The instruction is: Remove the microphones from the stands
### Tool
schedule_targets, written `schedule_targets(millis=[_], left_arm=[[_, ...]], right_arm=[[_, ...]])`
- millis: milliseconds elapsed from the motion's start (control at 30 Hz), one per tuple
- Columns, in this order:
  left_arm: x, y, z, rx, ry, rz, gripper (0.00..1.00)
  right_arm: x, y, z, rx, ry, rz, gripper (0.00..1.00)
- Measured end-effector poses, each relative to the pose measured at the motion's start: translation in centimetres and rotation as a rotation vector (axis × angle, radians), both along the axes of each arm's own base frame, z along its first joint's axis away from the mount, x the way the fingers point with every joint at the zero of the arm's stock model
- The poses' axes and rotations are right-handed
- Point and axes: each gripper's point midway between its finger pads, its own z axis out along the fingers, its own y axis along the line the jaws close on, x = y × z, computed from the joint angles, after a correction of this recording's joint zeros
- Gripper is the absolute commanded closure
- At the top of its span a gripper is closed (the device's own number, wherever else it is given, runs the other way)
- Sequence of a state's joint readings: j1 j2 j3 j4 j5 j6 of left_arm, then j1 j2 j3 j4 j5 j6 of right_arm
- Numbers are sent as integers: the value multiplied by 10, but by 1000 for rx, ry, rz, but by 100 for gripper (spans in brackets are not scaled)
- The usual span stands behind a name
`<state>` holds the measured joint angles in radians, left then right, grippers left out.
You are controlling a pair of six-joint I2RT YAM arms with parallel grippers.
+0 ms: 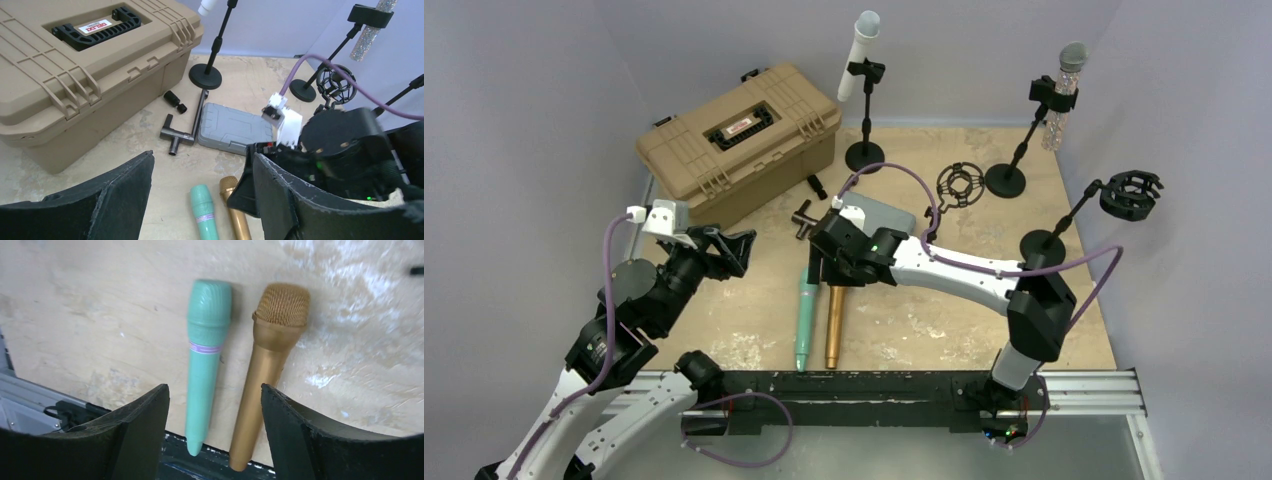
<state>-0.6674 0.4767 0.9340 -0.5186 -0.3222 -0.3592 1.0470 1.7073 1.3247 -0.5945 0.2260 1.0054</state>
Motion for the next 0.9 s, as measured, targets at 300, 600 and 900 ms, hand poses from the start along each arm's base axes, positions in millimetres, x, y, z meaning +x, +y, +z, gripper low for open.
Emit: schedule_targets(millis=[300, 600, 900], left_arm=[[2, -23, 14, 0, 39, -93, 25], [3, -52, 83, -54, -36, -219, 25], [13, -62, 39, 8, 25, -236, 25]], right_arm=[[25, -25, 87, 1, -296, 51, 39], [77, -128, 194, -232, -639, -219, 39], [113, -325, 255, -570, -738, -678, 37]])
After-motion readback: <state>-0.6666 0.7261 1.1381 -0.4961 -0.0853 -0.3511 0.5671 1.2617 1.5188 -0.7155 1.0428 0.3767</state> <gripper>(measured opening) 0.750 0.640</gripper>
